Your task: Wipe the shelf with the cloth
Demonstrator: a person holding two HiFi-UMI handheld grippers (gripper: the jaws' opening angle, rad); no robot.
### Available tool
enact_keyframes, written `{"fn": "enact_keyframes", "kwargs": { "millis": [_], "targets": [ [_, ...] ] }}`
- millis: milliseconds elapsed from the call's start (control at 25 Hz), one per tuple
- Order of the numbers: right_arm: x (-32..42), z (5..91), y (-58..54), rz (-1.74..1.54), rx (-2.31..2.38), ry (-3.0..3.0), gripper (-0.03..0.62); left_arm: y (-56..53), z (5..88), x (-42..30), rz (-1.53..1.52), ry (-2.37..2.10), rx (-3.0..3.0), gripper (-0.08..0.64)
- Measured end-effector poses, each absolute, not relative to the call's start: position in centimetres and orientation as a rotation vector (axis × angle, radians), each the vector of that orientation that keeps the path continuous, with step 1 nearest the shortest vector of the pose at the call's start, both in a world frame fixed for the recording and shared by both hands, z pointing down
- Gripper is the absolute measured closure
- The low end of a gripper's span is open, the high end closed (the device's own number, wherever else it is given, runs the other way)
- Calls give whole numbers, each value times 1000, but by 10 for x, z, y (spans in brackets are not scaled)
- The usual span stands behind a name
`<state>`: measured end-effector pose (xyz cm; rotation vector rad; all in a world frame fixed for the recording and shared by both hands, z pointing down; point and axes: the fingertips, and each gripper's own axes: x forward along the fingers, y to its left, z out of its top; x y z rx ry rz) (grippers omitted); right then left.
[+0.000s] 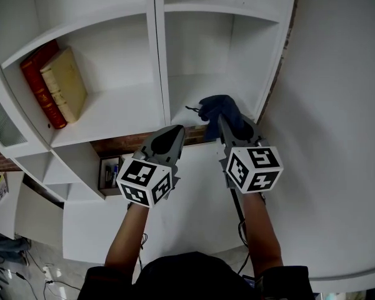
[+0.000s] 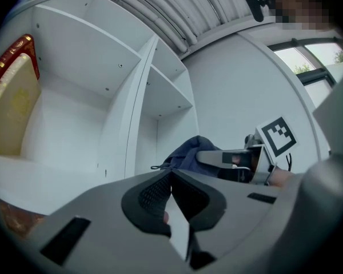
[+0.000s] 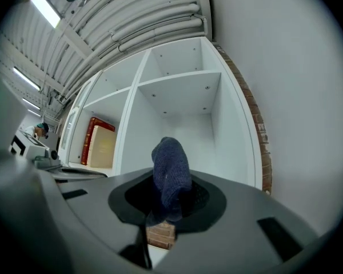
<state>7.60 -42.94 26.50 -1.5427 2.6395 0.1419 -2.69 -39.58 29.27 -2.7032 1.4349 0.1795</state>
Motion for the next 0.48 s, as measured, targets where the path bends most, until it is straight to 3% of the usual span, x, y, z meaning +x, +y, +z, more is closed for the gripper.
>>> {"fn": "enact_keyframes", "kwargs": {
  "millis": [480],
  "targets": [
    [47,256,-470,131,-1447,2764,503,-410,285,-40,163,1517,-2627,543]
  ]
}}
